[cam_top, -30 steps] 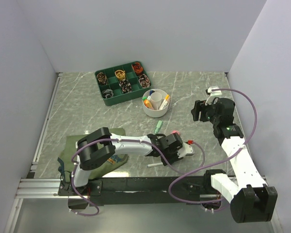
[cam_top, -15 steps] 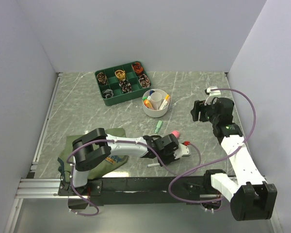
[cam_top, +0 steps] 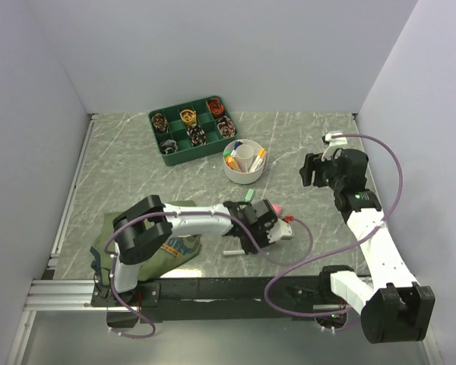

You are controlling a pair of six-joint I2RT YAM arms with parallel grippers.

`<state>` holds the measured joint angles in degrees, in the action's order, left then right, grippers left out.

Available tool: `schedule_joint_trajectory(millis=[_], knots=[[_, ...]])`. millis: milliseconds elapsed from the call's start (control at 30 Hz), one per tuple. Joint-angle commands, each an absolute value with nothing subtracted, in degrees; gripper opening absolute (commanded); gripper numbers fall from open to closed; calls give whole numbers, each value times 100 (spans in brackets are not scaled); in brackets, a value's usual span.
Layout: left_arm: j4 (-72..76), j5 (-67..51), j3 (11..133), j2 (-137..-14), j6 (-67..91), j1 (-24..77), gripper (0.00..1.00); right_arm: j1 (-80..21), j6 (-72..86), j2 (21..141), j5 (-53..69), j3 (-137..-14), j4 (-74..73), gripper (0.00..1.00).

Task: Sort the stationery into containers
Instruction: Pick up the pen from the corner of the board, then place the pen in the storage box.

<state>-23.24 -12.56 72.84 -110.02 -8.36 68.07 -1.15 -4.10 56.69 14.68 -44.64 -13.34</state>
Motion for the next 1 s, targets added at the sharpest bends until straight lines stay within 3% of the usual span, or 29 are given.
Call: schedule_joint_trajectory(millis=[0,167,367,600,967], knots=[[-3769,-1845,8216,-10732,-1142,6294,1,-70,-396,5765,1485,-4965,-1292,74],[-4787,-2187,10262,-10915,-1152,5531,1,-70,-474,5906,1494,-5115,-1266,74],[-4721,-3074,12453,-11628,-1177,4476,1,-62,-369,6082,1345,-5273,-1143,74],[-562,-4350,10866,-11101,-1037,3665,1,-62,-439,6258,1275,-5352,-1116,73],[2002,-5080,10248,-11786,245,3647,1,-79,-791,6486,976,-5836,-1626,73]])
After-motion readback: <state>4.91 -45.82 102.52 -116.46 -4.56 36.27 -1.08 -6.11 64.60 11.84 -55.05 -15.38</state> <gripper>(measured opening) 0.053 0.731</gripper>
